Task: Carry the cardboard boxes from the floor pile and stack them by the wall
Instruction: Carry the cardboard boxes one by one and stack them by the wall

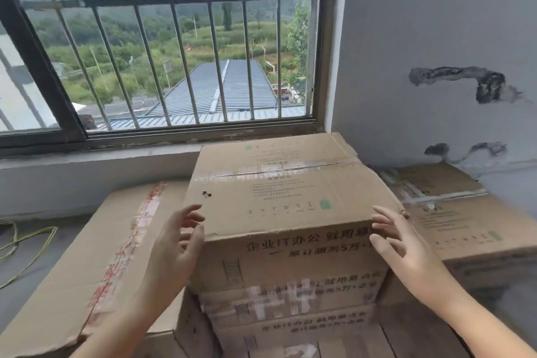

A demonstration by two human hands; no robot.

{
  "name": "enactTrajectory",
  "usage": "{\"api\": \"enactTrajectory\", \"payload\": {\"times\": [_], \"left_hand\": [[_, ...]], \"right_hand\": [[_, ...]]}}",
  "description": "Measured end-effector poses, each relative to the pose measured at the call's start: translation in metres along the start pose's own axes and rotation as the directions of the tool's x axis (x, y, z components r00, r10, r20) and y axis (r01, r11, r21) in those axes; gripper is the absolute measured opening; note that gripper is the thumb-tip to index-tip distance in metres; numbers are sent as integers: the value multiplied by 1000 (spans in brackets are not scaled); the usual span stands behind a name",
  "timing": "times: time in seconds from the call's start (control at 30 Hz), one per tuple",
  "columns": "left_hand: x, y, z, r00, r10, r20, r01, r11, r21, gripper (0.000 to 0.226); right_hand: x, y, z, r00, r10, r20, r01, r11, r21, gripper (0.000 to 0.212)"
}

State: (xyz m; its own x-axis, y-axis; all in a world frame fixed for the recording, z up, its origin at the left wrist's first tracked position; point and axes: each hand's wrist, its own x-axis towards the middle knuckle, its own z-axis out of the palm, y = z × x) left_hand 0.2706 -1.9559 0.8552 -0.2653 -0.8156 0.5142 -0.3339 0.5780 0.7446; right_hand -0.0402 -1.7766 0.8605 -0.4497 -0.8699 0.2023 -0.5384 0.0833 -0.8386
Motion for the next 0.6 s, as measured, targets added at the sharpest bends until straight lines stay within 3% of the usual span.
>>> {"api": "enactTrajectory", "payload": {"times": [0.13,0.23,0.4,0.5,0.6], "left_hand": [[-61,9,19,981,-69,182,98,983,-155,29],[-106,4,35,937,-153,315,215,962,-170,35],[-163,11,57,800,-243,549,345,934,-88,44],[-190,34,77,728,-223,648,366,926,-94,41],[-221,73,100,602,-124,789,337,935,-110,36]], "right_hand": [[-87,29,13,981,191,-35,-181,963,198,43],[-161,55,24,913,391,-121,-342,891,300,46],[-267,68,30,719,660,-220,-496,708,502,38],[-321,61,26,580,729,-364,-468,664,584,37],[-381,49,20,411,746,-525,-402,665,629,38]]}}
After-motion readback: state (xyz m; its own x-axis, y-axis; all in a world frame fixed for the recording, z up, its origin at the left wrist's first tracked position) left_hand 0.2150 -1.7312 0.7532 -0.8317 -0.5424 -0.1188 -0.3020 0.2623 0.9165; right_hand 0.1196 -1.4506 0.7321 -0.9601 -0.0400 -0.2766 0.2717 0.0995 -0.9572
